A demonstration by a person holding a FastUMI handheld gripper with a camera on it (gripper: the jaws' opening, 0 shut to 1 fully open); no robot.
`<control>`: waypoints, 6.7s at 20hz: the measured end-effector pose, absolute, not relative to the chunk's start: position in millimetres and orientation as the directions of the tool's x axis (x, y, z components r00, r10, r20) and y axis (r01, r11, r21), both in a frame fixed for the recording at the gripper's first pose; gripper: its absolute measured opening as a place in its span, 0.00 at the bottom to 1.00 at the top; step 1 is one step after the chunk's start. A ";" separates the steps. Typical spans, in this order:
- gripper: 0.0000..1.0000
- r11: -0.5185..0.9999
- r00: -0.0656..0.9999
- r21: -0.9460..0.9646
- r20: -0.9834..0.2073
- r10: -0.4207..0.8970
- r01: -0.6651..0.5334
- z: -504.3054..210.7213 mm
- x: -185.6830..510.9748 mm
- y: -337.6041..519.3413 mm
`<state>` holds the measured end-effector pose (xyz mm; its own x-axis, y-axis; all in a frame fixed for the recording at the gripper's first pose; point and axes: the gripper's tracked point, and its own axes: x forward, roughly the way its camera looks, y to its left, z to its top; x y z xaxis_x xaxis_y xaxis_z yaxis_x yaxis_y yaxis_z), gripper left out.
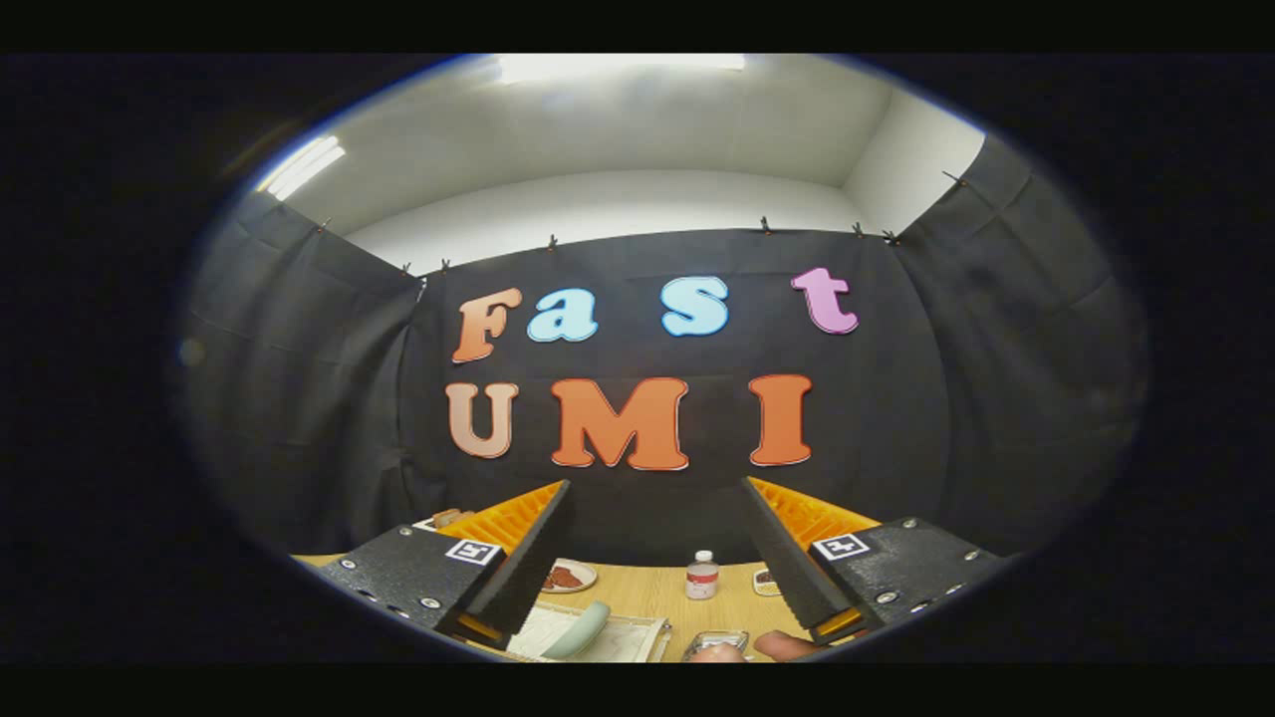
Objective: Take the plate from the dish rack, then take the spoon from the basket and place it into the plate.
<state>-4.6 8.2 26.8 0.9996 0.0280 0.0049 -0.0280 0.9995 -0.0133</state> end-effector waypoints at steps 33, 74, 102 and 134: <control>0.92 0.986 0.491 0.166 -0.859 0.146 -0.002 -183.8 28.5 65.4; 0.23 0.969 0.189 -0.218 -0.953 -0.237 0.118 -231.3 -12.9 51.2; 0.23 0.966 0.092 0.203 -0.977 0.190 0.159 -296.2 -223.5 54.1; 0.44 0.905 0.406 0.330 -0.891 0.204 0.269 -346.0 -165.6 -8.7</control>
<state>-165.6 -8.7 -346.0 0.4061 0.2038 -0.8908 0.2687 0.9051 0.3295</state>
